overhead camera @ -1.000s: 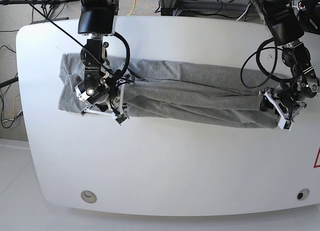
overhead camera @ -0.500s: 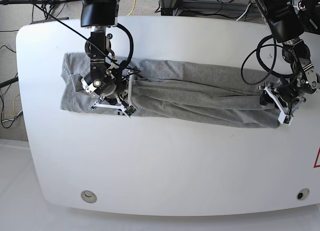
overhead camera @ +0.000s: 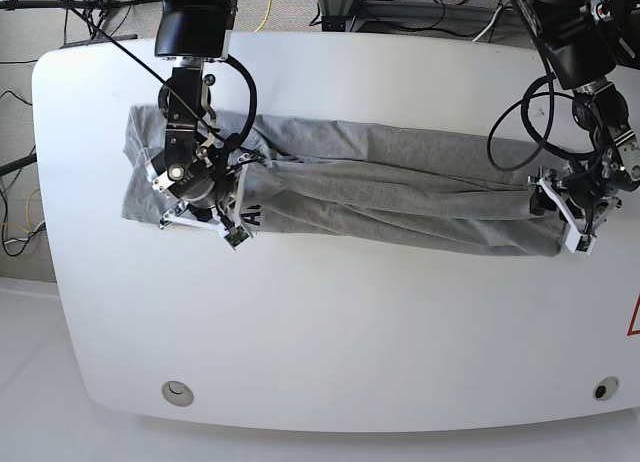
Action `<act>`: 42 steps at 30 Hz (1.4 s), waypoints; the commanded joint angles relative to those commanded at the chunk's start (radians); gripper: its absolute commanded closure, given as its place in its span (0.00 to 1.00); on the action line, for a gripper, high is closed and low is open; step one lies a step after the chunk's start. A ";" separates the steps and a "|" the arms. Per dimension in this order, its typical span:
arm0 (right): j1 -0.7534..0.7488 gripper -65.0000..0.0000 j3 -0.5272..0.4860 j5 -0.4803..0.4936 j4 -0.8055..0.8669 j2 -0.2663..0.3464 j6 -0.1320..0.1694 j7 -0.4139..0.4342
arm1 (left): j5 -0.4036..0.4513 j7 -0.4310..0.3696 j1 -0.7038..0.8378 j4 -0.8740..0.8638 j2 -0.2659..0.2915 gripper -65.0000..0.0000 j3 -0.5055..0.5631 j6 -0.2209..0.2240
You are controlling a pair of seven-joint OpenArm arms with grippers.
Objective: Fold the T-shirt properly
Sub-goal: 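Adjust the right gripper's hold on the strip end, pinching fabric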
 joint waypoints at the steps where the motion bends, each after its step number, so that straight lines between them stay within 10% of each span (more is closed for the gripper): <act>1: 0.000 0.88 -0.001 0.021 0.008 -0.001 0.000 -0.015 | 0.000 0.000 0.000 -0.001 0.000 0.48 0.000 0.000; 9: -0.011 0.85 -0.027 0.230 0.101 -0.002 0.000 -0.101 | -0.008 0.014 0.021 0.020 -0.018 0.48 -0.022 0.000; 42: -0.075 0.87 -0.006 0.005 0.096 -0.002 0.000 -0.056 | -0.090 0.020 0.053 0.106 0.000 0.46 -0.034 0.000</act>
